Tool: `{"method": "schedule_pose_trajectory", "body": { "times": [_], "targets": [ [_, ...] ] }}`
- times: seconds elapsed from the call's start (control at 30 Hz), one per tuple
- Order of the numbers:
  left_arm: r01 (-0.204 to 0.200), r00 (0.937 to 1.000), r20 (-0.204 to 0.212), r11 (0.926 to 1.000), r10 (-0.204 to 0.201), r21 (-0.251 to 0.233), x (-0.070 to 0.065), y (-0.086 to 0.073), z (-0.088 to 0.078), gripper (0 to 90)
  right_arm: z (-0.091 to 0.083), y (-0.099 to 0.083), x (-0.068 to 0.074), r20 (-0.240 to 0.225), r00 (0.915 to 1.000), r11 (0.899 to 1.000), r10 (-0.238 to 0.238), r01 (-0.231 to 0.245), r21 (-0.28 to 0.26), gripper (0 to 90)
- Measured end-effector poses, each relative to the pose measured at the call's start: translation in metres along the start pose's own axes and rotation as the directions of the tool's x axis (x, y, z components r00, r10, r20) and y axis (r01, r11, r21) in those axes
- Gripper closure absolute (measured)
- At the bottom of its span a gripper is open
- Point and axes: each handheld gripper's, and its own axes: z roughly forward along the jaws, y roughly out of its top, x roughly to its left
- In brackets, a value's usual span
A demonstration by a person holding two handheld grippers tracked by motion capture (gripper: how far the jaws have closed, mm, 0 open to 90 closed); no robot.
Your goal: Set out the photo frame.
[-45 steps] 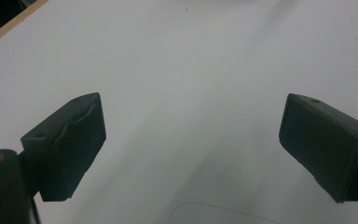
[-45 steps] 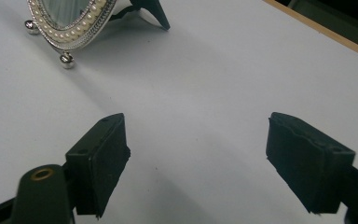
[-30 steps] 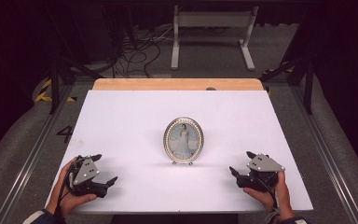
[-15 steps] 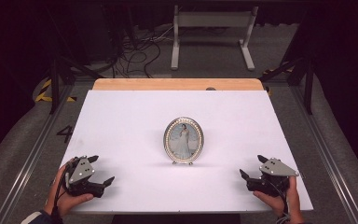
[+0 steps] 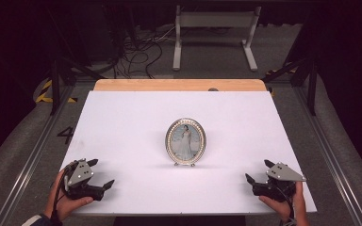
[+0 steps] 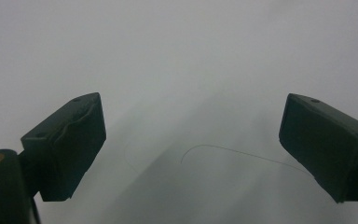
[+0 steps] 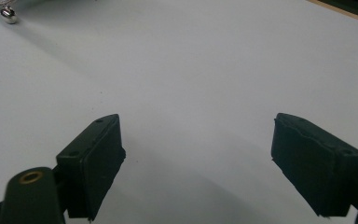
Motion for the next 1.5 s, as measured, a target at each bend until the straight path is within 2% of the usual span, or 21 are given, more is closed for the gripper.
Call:
{"method": "schedule_pose_trajectory", "body": {
  "times": [0.53, 1.37, 1.5],
  "targets": [
    [-0.016, 0.9998, 0.011, 0.9999, 0.016, -0.002, -0.0033, 0.0013, 0.0015, 7.5, 0.0024, 0.0015, 0.0074, -0.005, 0.9999, 1.0, -0.016, 0.016, 0.004, 16.7],
    [-0.034, 0.9994, 0.008, 0.9993, 0.033, 0.017, -0.0034, 0.0026, 0.0048, 7.5, 0.0004, 0.0, 0.0053, 0.008, 0.9999, 1.0, -0.007, 0.007, -0.005, 16.2],
    [-0.02, 0.9998, 0.002, 0.9997, 0.02, 0.012, -0.0015, 0.0032, 0.0043, 7.4, -0.0022, -0.0008, 0.0045, 0.017, 0.9999, 1.0, -0.002, 0.003, -0.01, 16.0]
  ]
}}
